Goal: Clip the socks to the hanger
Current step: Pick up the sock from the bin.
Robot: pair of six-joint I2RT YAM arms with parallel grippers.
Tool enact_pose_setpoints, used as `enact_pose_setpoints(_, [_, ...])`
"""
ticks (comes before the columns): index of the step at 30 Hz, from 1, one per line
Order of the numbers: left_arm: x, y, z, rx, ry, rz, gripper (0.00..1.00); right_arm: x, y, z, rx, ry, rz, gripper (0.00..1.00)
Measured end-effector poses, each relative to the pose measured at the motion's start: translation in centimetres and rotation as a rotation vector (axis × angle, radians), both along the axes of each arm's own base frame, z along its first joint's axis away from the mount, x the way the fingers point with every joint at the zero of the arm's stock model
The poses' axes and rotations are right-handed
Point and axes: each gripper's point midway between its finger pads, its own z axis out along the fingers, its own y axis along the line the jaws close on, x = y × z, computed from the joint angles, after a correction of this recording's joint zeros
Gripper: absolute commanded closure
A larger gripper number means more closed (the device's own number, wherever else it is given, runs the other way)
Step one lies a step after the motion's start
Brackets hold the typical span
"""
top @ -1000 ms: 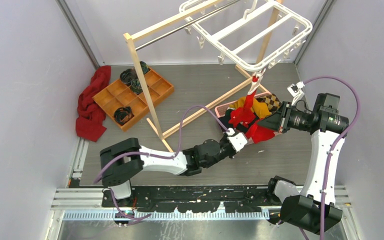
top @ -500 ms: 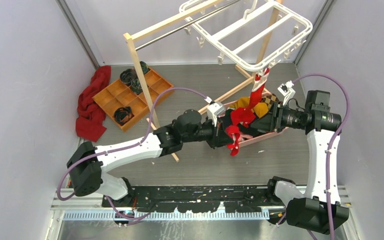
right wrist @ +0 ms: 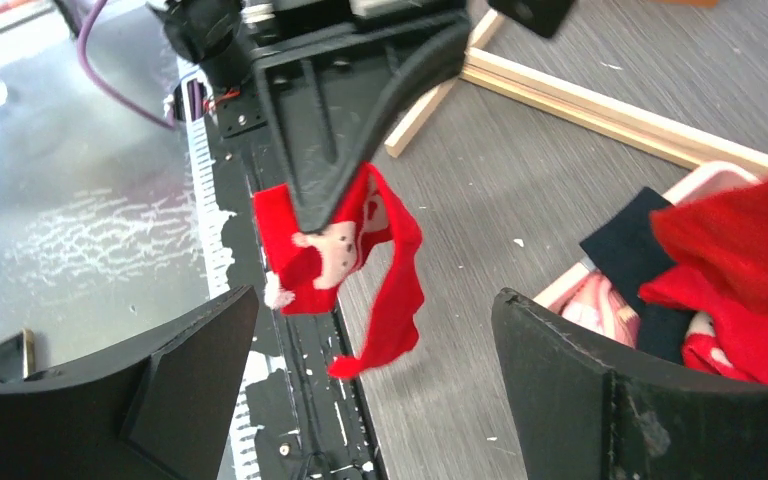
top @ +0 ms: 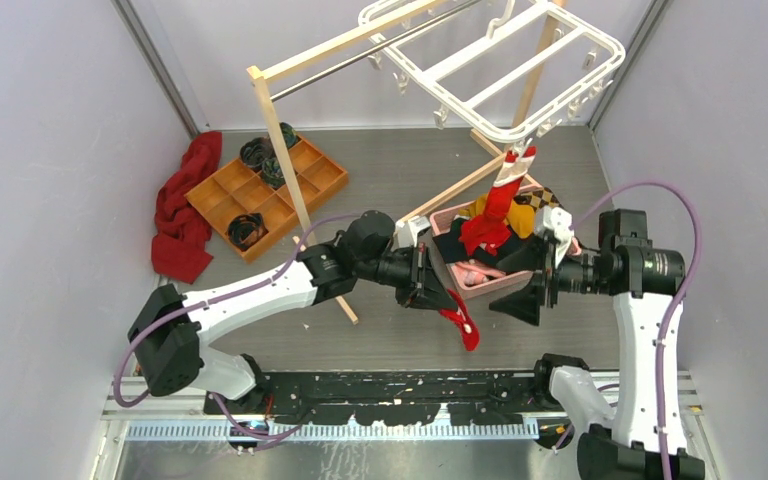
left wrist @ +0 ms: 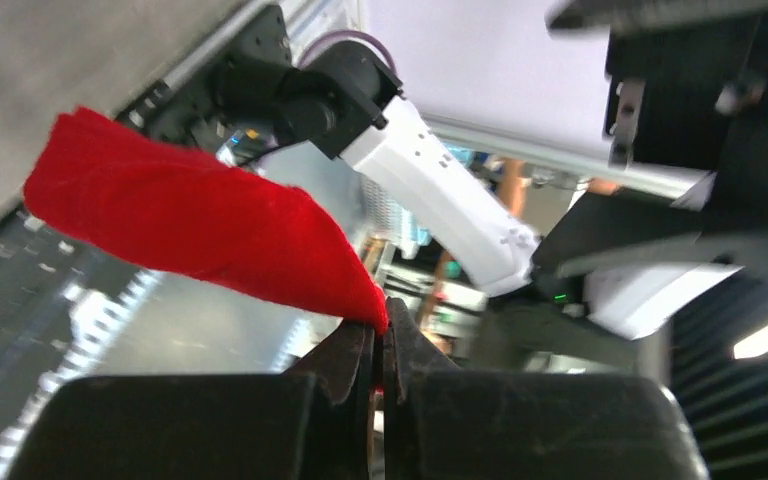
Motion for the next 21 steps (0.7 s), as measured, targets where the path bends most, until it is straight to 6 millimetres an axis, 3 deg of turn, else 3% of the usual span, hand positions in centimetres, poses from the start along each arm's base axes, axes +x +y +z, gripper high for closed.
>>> enact_pose_setpoints(7, [-0.2,-0.6,-2.3,0.039,0.37,0.099,1.0,-3.1,1.4,-1.7,-0.017,-0.052,0.148,0.11])
enact_pose_setpoints(13, [1.1,-1.3,-1.4,0.014,0.467,0.187,1.0,-4.8,1.9,-4.0,-0.035,-0.026,0.223,0.11])
enact_pose_setpoints(21, [2.3,-1.7,-1.1,-0.002,0.514,0.268,1.0,-3.2,2.1,-5.8,-0.068,-0.051,0.156,0.13])
